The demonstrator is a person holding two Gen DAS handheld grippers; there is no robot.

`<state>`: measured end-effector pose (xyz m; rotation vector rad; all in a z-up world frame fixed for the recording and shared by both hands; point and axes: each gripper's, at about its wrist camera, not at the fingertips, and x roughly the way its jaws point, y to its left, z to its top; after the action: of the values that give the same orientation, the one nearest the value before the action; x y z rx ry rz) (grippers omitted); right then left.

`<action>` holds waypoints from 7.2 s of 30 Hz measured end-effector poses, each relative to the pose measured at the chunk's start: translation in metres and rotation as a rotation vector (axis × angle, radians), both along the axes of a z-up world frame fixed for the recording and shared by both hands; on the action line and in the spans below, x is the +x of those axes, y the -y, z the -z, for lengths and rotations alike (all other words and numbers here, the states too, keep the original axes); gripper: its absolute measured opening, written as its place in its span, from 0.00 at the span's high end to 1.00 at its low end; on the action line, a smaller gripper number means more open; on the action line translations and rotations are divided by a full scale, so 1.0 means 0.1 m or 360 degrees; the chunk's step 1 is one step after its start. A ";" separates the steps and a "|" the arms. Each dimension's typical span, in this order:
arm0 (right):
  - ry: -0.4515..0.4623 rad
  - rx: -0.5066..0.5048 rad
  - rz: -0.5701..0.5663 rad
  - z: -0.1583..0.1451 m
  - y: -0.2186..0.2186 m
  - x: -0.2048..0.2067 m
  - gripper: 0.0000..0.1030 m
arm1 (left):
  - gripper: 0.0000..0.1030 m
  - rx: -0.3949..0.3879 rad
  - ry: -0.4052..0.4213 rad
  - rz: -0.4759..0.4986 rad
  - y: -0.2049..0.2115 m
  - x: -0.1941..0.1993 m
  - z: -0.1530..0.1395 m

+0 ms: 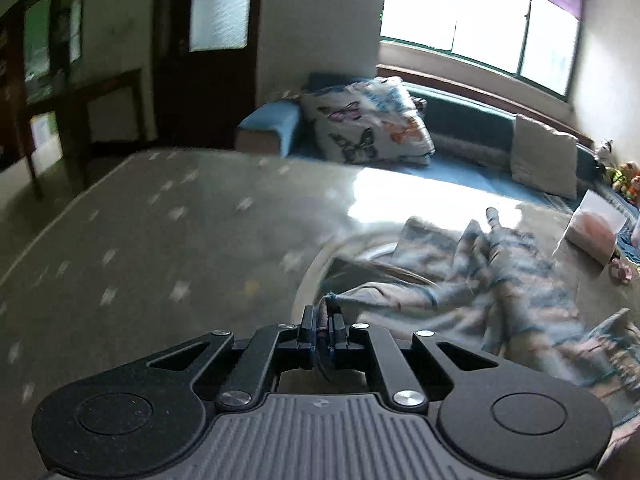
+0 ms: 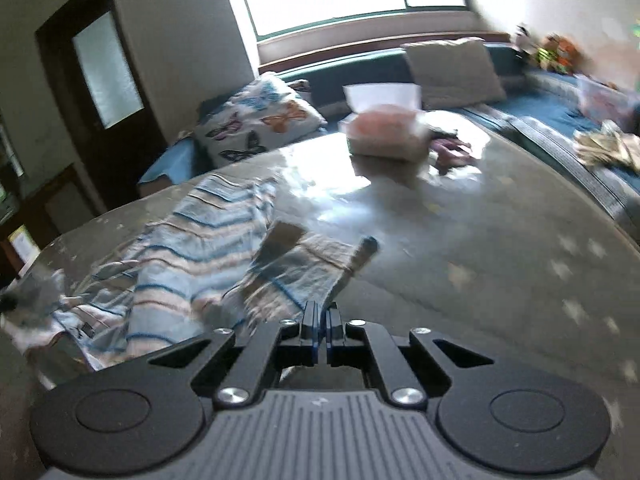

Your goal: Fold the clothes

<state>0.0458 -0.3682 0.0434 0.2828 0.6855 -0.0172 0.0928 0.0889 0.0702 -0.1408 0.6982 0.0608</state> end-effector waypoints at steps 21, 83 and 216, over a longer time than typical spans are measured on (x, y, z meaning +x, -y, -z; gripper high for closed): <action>-0.0175 -0.0209 0.0019 0.28 0.20 0.14 0.66 | 0.49 0.0296 -0.0082 0.0107 -0.18 -0.85 0.29; -0.0150 -0.0346 -0.0003 0.38 0.08 0.14 0.62 | 0.92 -0.0182 -0.0126 -0.0182 -1.17 -0.77 0.54; -0.0139 -0.0476 -0.0989 0.27 -1.41 0.28 0.32 | 0.04 0.0612 0.0095 0.0580 0.58 -0.38 0.66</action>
<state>0.0735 -0.2270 0.0164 -0.2269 0.8234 0.4596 0.0546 0.0308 0.0047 0.3521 0.6319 -0.1575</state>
